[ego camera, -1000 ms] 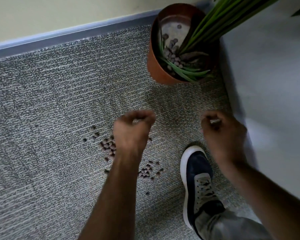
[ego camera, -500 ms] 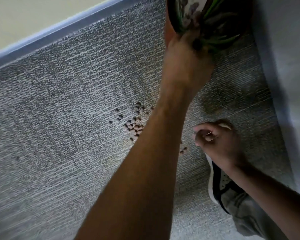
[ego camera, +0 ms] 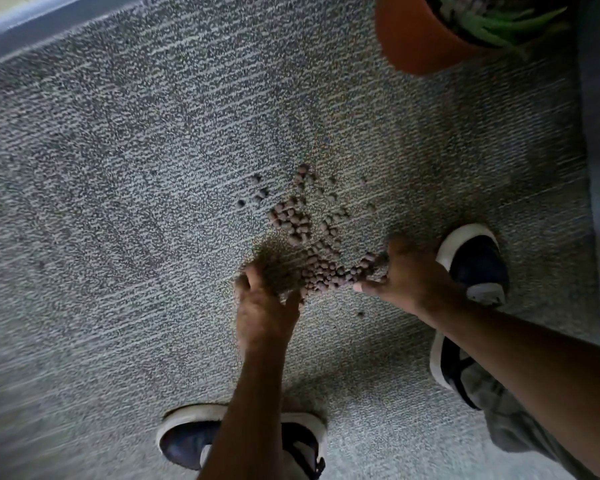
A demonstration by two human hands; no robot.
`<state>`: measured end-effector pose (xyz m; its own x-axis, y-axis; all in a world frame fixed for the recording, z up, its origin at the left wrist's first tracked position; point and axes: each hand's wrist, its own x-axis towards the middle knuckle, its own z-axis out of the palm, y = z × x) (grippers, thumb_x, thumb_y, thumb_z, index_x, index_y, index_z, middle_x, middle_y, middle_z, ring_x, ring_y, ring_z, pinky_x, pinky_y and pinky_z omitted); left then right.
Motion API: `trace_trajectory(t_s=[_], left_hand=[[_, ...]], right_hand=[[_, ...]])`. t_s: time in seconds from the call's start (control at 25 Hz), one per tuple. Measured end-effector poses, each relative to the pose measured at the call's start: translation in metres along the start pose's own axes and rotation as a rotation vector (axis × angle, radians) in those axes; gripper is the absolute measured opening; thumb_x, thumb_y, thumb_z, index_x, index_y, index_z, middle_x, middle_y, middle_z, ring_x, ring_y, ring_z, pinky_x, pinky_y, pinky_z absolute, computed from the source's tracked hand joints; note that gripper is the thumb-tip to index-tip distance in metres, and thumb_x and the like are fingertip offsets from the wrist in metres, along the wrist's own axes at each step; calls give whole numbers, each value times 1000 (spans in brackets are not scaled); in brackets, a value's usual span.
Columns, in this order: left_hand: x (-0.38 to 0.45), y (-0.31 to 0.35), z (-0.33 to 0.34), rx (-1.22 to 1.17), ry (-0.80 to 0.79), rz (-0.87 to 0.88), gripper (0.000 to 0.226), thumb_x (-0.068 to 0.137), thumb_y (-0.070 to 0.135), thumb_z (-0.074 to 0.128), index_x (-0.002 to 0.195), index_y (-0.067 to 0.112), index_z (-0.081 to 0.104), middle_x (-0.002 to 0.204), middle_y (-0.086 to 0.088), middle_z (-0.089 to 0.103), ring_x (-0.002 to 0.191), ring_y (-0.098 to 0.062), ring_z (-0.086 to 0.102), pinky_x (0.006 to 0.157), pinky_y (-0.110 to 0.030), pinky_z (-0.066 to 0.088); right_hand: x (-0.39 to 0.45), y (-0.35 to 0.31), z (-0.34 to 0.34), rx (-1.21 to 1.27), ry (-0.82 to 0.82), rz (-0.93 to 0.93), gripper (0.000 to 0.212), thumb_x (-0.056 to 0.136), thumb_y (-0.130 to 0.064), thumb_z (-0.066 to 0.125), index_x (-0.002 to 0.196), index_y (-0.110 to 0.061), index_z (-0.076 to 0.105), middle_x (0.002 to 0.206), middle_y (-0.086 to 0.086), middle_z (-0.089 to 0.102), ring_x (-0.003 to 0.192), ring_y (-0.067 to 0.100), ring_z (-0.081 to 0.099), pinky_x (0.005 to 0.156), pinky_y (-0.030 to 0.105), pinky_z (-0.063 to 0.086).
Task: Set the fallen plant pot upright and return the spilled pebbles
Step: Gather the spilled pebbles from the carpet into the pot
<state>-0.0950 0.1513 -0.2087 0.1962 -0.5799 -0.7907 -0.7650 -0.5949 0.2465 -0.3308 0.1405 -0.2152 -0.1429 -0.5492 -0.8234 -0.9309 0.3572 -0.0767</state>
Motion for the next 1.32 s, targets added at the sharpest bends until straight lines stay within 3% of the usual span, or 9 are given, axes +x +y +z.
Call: trace_trajectory(t_s=[0.2,0.32,0.52,0.68,0.84,0.96,1.04,1.16,1.32], left_hand=[[4,24,14,-163,59,22,70,79,44,77,131,16,40,125,-10,53,106,-32,61,87,-48,56],[9,28,18,-155,17,-39,63,83,37,76,129,20,37,128,-11,48,103,-32,62,84,-49,59],[16,20,16,-146,55,70,38,94,24,55,129,21,42,127,-13,52,90,-23,58,74,-43,59],[11,16,14,-154,74,123,35,93,32,52,126,25,44,123,-9,55,93,-31,64,70,-42,56],[6,6,26,-6,37,124,70,84,51,67,141,26,35,138,-6,46,98,-33,67,69,-48,61],[9,7,34,11,121,173,61,83,40,70,135,28,40,131,-9,50,91,-36,65,63,-44,59],[10,11,38,-40,166,178,51,81,31,70,127,25,49,120,-12,56,83,-41,65,63,-45,55],[7,8,42,5,178,286,33,76,7,71,108,14,64,103,-18,62,71,-44,65,54,-45,53],[8,11,45,6,94,371,41,60,-12,73,94,12,72,103,-15,69,70,-40,69,54,-43,56]], right_hand=[[-6,-19,16,115,46,-153,83,75,-50,79,132,-13,32,114,15,66,99,35,68,73,36,55],[-12,-29,25,-94,24,-264,78,80,-48,74,136,-21,27,125,13,56,99,32,66,76,38,58],[-1,-50,19,-479,35,-579,41,86,-13,62,125,-18,49,113,14,54,64,22,65,49,30,49],[10,-46,-2,-667,-18,-757,29,92,-12,55,121,-13,58,114,15,59,73,25,69,52,32,51],[16,-41,-18,-441,-72,-738,28,96,-15,55,123,-13,63,119,11,58,92,27,66,65,29,45],[17,-36,-45,-106,-53,-642,26,102,-22,53,124,-16,66,117,9,61,92,30,63,69,35,45],[15,-36,-73,17,36,-647,23,102,-24,53,117,-15,69,111,8,64,89,29,64,73,42,52],[14,-39,-126,69,322,-697,12,94,-18,66,101,-11,73,95,7,68,78,24,66,66,41,56],[24,-31,-209,139,717,-619,11,90,-21,72,96,-13,74,90,4,71,77,17,67,71,33,56]])
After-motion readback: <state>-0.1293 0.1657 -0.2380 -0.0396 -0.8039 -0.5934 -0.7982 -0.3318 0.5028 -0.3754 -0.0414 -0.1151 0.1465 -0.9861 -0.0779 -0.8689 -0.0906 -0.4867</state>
